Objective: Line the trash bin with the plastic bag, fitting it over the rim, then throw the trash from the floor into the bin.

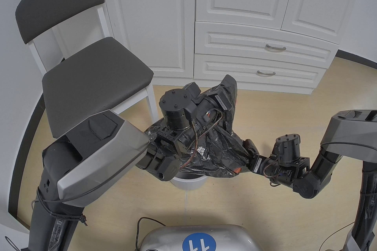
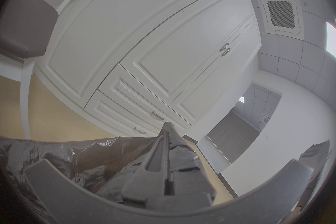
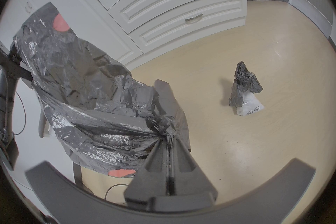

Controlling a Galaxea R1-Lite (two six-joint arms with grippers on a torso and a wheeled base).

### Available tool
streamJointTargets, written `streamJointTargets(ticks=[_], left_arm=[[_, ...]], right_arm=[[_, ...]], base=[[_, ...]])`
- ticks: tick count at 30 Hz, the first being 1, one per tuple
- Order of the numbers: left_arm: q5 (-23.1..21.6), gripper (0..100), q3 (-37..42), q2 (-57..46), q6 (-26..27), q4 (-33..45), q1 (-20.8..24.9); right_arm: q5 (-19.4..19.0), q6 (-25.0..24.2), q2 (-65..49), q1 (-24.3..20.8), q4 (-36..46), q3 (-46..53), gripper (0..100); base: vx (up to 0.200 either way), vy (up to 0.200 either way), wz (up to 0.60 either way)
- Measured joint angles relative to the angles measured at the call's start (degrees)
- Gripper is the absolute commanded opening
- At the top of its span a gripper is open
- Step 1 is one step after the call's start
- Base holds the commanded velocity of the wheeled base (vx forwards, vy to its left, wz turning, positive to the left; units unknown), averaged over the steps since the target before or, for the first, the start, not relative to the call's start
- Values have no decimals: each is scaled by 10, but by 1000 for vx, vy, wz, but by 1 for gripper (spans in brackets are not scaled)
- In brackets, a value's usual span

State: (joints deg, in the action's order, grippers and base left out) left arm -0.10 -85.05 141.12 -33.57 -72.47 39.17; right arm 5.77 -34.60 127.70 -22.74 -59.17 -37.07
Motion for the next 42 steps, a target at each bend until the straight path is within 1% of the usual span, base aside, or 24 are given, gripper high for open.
streamJointTargets(ticks=[11,15,24,30,32,34,35,42], left_arm=[[0,0,68,-59,6,5,-14],[1,0,103,-95,8,6,-21],[7,0,159,-145,8,0,-44],[8,0,164,-152,8,-1,-53],[8,0,155,-144,8,-1,-56],[7,0,144,-134,8,-1,-58],[7,0,131,-123,8,-1,-62],[4,0,67,-67,6,11,-70]], right_arm=[[7,0,-117,-3,3,15,0],[8,-1,-163,-14,-1,23,0],[10,-35,-217,-21,-5,20,0],[8,-43,-220,-21,-11,17,0],[8,-50,-209,-18,-35,15,0],[9,-56,-196,-14,-76,13,0],[9,-60,-185,-11,-113,12,0],[7,-66,-131,0,-251,23,0]], base=[[0,0,0],[0,0,0],[0,0,0],[0,0,0],[0,0,0],[0,0,0],[0,0,0],[0,0,0]])
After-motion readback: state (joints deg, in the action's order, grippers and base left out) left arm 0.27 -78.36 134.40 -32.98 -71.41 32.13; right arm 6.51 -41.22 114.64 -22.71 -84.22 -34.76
